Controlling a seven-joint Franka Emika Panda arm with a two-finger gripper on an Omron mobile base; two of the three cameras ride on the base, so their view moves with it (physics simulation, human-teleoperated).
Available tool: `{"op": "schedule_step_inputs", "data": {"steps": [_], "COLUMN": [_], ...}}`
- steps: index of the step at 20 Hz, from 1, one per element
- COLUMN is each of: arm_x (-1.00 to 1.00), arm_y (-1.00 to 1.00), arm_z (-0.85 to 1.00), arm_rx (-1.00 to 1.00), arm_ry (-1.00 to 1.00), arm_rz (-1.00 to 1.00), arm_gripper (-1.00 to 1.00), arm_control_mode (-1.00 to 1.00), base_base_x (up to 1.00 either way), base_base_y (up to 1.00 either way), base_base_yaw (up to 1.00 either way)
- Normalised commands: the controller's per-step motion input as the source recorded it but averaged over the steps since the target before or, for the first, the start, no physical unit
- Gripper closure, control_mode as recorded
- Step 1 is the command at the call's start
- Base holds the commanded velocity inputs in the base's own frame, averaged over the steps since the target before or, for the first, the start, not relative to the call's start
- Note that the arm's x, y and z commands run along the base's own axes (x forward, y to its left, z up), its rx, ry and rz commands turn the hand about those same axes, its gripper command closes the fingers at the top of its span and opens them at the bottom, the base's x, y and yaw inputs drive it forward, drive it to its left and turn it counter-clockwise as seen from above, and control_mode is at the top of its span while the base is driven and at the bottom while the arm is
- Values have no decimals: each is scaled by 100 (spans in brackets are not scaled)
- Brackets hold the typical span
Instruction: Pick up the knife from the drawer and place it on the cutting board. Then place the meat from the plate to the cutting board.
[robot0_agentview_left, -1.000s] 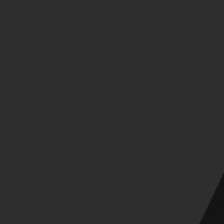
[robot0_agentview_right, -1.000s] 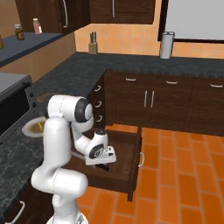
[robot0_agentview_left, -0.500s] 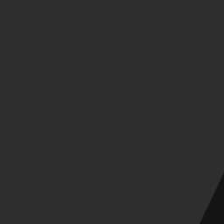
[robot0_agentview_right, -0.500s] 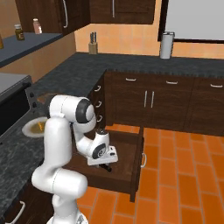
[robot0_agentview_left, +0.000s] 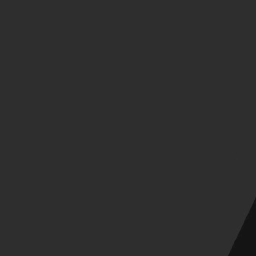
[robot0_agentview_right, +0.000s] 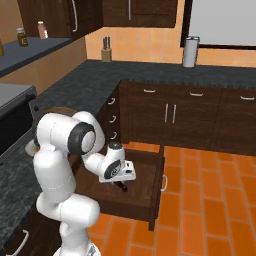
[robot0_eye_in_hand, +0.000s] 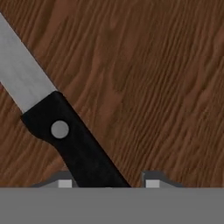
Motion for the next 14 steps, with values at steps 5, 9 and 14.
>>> {"op": "schedule_step_inputs", "data": {"steps": [5,9,14], "arm_x": [-29,-42,-45], "arm_y": [-1,0,-8], "arm_z": [100,100,100], "arm_rx": [0,0,0], "arm_ry": [-19,-20,-11], "arm_rz": [-16,-14,-11], "arm_gripper": [100,100,100], "arm_control_mode": [-100,-100,-100], "base_base_x": [0,0,0], "base_base_y": [0,0,0], "base_base_yaw": [0,0,0]}}
